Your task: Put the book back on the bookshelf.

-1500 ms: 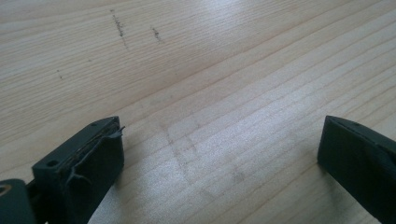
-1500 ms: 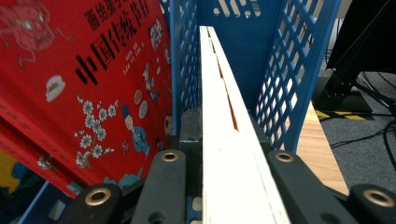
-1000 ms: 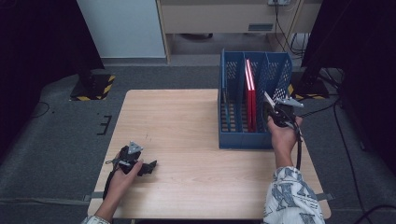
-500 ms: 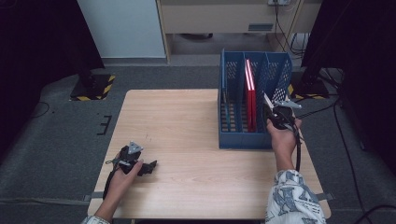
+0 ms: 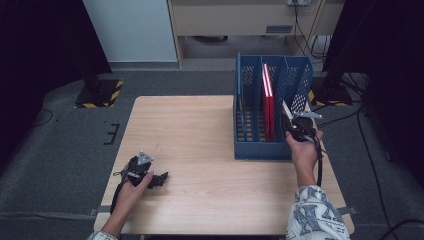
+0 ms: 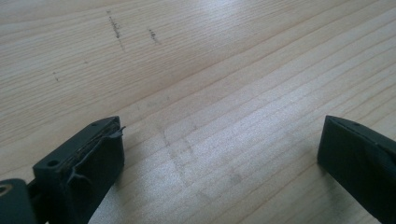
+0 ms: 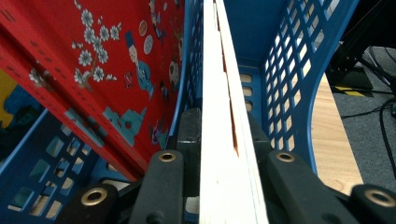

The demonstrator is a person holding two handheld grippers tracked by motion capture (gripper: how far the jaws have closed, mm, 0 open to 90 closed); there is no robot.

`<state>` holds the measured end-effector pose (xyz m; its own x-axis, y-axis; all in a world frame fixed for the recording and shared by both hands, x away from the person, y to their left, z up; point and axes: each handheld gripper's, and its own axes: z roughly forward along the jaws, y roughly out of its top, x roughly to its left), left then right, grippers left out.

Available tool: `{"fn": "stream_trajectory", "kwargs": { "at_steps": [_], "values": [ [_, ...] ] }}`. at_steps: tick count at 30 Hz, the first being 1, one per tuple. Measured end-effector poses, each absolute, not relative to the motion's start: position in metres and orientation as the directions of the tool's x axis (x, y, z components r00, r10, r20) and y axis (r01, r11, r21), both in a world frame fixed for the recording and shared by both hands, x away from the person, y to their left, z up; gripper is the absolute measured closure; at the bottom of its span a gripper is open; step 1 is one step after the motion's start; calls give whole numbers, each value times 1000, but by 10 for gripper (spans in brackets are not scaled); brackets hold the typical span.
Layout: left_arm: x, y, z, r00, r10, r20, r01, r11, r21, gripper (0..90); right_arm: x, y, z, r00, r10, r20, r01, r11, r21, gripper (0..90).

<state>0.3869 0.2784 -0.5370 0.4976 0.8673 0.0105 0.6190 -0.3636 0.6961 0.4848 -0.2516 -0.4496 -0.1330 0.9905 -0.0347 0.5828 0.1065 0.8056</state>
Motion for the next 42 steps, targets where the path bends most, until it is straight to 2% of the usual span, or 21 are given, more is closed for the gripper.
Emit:
{"fn": "stream_trajectory", "kwargs": {
  "at_steps": [12,20,23,31,42],
  "values": [
    [387,278,-537,498,867,8,619,-361,698,0,483,-253,-452,-140,990,-29,595,108,796,756],
    [387,277,-537,499,866,7,618,-362,698,0,484,-253,-451,-136,989,-57,564,125,816,761],
    [387,277,-537,500,866,7,618,-363,698,0,487,-252,-451,-108,991,-76,553,124,824,762],
    [387,277,-537,505,863,10,616,-368,697,0,494,-250,-456,-110,992,-58,569,111,815,756],
    [388,276,-537,506,862,9,615,-369,697,0,485,-249,-450,-132,991,-27,578,99,810,670]
  ]
}}
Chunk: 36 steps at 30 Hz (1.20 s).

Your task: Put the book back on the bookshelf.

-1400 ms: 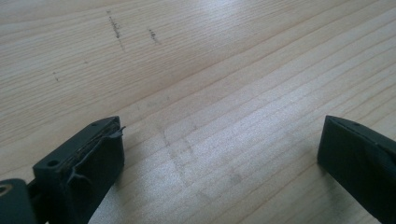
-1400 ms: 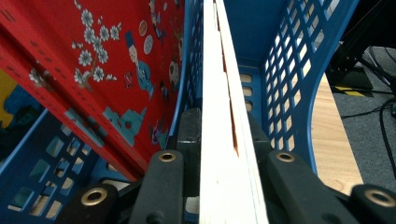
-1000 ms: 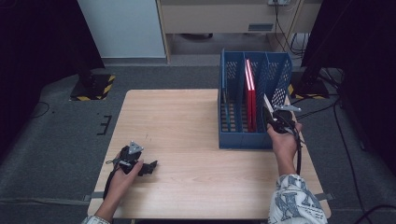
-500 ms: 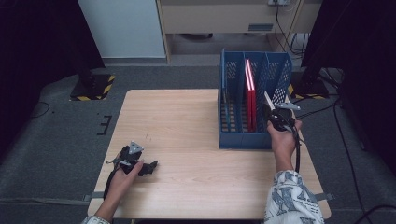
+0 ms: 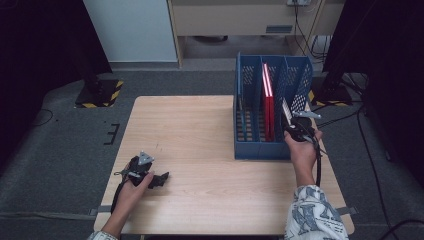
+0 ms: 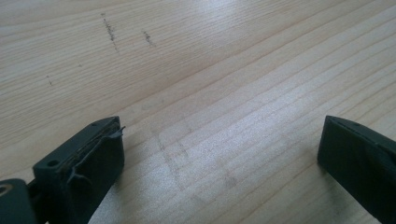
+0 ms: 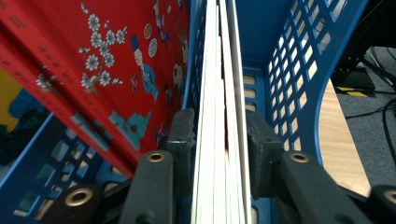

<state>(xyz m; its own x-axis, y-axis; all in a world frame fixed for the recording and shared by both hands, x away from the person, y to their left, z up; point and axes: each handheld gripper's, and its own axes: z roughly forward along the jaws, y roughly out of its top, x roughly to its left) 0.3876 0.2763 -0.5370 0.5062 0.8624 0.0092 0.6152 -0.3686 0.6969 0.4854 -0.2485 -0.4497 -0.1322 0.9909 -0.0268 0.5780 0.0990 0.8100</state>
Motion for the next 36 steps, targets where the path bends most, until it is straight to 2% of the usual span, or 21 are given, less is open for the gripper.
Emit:
{"fn": "stream_trajectory", "kwargs": {
  "at_steps": [9,27,36],
  "values": [
    [388,276,-537,507,862,9,615,-368,698,0,468,-250,-449,-154,988,0,574,89,814,644],
    [387,275,-537,506,862,8,614,-368,698,0,448,-249,-445,-190,982,-15,559,121,820,654],
    [387,274,-537,510,860,8,613,-370,698,0,448,-250,-445,-178,982,-57,557,148,817,720]
  ]
}}
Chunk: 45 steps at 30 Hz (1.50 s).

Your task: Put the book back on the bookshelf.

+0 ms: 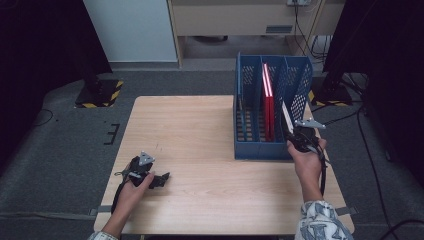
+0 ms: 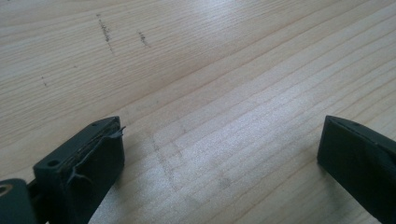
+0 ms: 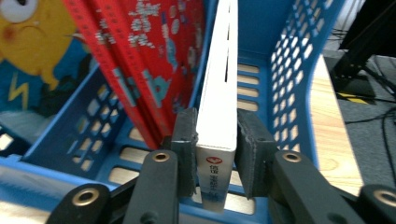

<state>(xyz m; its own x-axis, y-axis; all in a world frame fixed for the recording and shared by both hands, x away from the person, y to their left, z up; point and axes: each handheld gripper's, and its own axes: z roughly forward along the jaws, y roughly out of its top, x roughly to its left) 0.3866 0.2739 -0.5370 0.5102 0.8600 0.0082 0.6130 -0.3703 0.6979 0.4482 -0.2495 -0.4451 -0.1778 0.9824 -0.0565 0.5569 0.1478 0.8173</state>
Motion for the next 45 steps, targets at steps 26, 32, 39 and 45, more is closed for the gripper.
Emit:
{"fn": "stream_trajectory", "kwargs": {
  "at_steps": [26,32,39,45],
  "values": [
    [387,273,-537,521,853,9,609,-380,696,0,474,-240,-445,-119,986,-119,557,166,814,731],
    [387,273,-537,522,853,9,609,-380,696,0,473,-240,-444,-126,986,-106,548,159,821,706],
    [387,273,-537,522,853,10,609,-380,696,0,471,-240,-444,-129,987,-95,544,150,826,672],
    [387,273,-537,521,853,10,609,-380,696,0,468,-241,-444,-135,987,-87,540,147,828,651]
  ]
}}
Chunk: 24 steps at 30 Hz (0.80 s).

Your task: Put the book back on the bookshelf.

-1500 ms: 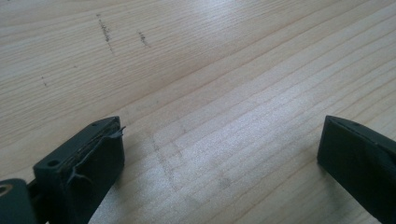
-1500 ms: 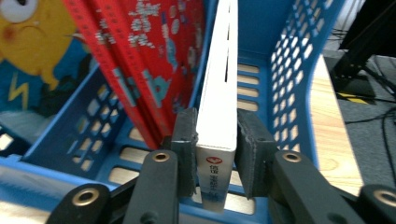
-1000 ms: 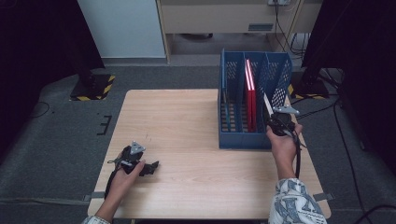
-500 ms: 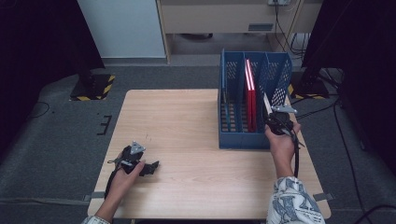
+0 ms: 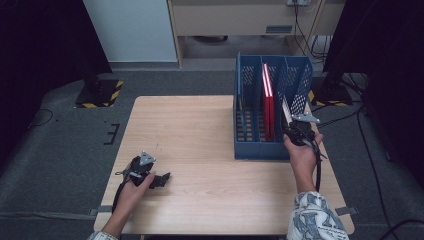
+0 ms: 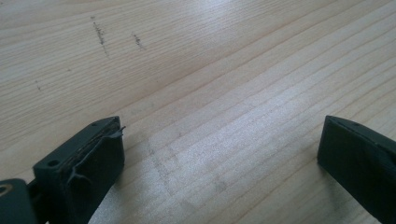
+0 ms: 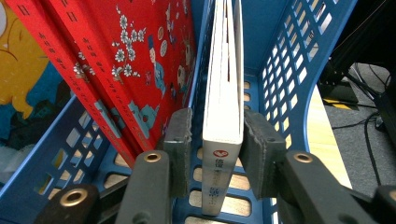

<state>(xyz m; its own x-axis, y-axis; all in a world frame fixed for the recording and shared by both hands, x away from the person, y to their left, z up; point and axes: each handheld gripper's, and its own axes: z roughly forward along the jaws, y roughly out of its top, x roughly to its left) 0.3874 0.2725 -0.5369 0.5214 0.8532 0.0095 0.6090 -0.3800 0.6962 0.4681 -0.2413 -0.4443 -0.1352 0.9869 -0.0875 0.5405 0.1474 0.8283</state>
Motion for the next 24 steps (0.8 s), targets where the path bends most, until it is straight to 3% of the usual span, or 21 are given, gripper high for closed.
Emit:
{"fn": "stream_trajectory", "kwargs": {
  "at_steps": [12,24],
  "values": [
    [387,272,-537,522,853,10,609,-381,696,0,463,-245,-442,-141,988,-68,516,132,847,516],
    [387,272,-537,522,853,10,609,-381,696,0,463,-249,-444,-138,988,-70,520,132,844,514]
  ]
}}
